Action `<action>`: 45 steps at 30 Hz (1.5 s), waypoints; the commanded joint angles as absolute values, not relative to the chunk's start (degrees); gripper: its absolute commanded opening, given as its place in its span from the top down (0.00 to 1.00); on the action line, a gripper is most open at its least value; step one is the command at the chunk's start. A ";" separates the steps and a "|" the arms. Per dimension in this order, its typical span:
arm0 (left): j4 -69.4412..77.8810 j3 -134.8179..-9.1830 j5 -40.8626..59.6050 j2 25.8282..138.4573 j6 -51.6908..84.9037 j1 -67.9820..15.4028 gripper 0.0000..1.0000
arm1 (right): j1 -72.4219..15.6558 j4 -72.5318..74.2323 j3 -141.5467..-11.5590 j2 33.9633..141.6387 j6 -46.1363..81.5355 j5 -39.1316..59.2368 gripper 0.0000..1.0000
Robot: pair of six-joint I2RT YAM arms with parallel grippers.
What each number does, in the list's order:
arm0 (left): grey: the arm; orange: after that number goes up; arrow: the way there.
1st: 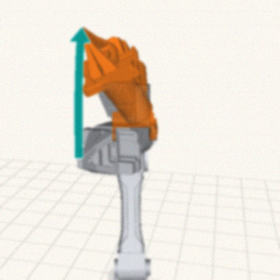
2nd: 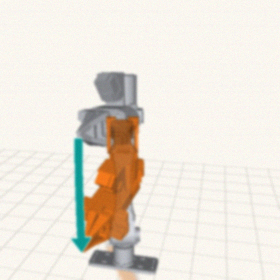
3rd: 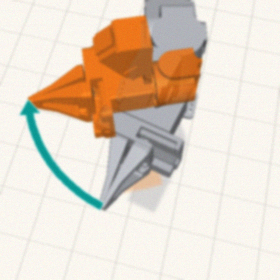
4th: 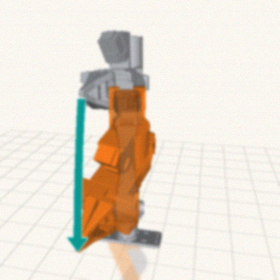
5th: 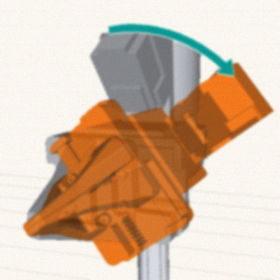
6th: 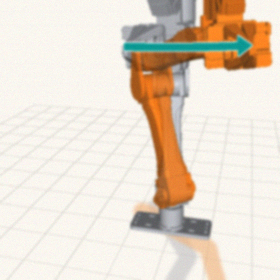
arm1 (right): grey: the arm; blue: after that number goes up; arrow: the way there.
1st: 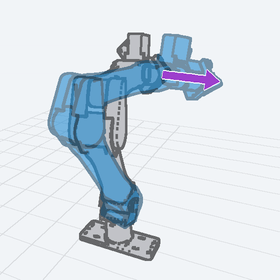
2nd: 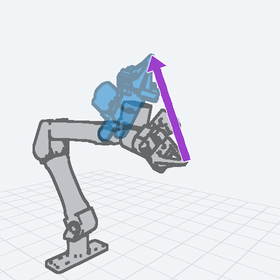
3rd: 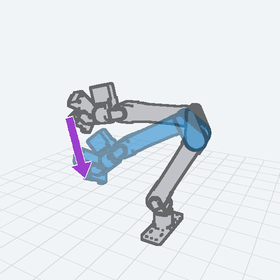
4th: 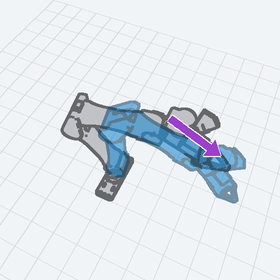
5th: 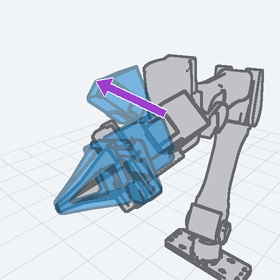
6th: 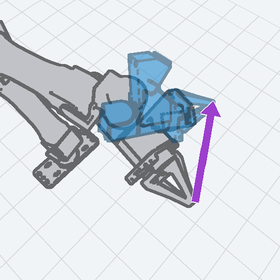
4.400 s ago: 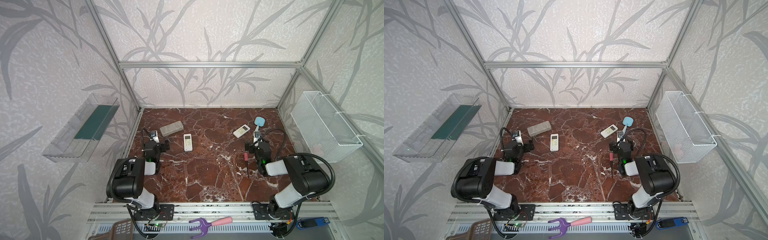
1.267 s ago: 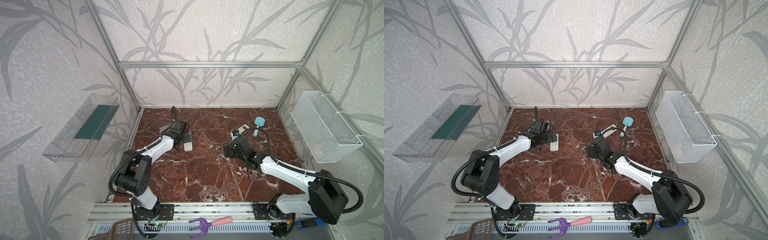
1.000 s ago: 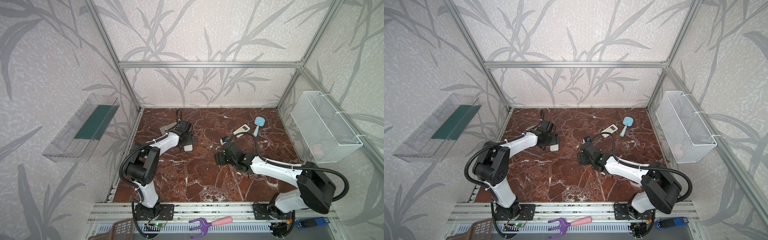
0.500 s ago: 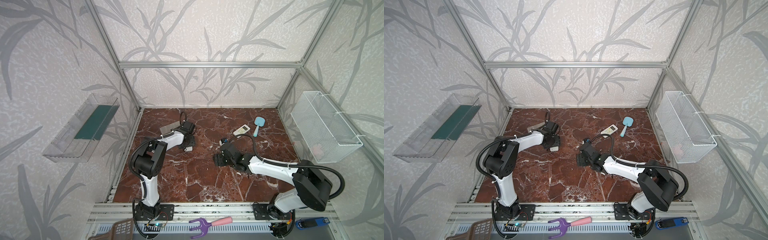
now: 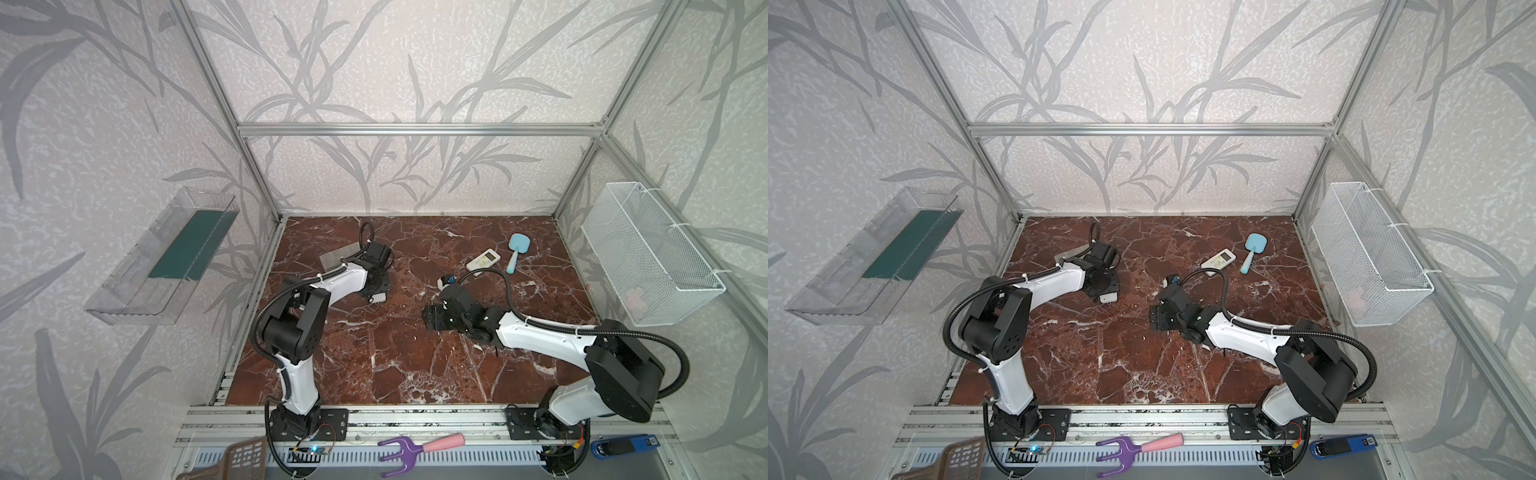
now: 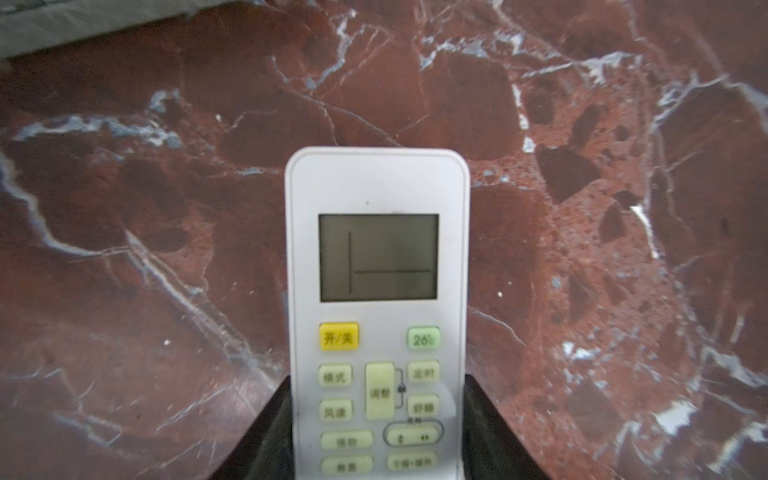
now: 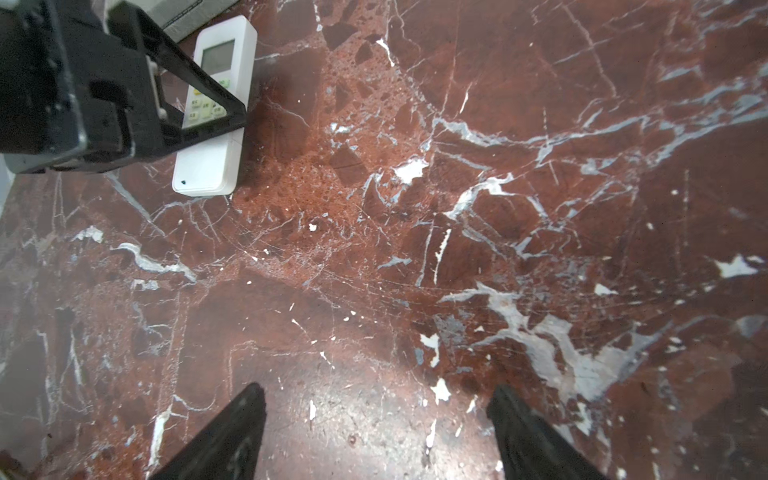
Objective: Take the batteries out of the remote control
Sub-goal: 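Lift the remote with the left gripper while the right gripper grips its battery cover end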
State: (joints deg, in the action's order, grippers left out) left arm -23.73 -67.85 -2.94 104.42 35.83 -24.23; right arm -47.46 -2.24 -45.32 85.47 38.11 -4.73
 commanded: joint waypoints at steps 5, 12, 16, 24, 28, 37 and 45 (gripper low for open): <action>-20.23 -63.63 3.22 95.63 44.63 -24.66 0.69 | -47.90 7.90 -46.84 87.72 43.54 1.98 0.17; -17.20 -60.21 7.85 90.32 50.91 -25.22 0.72 | -48.16 17.54 -48.66 91.76 47.37 7.03 0.20; -16.03 -58.85 10.46 88.69 53.62 -25.36 0.73 | -48.25 18.37 -50.58 93.37 47.29 7.80 0.24; -14.35 -57.08 12.91 86.20 56.34 -25.92 0.74 | -48.42 17.89 -54.29 96.00 46.33 8.78 0.33; -13.57 -55.46 12.98 84.37 57.30 -25.97 0.74 | -48.43 17.77 -55.61 97.19 45.87 9.09 0.41; -12.46 -52.43 12.77 80.62 58.70 -25.98 0.75 | -48.43 18.03 -58.86 100.74 45.74 11.26 0.51; -11.42 -50.94 13.42 79.54 59.33 -25.95 0.75 | -48.42 20.52 -58.36 101.44 47.07 12.18 0.68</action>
State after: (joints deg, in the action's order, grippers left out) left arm -13.19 -51.18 13.08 81.10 58.30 -25.78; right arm -48.12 18.57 -57.54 101.16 46.78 12.08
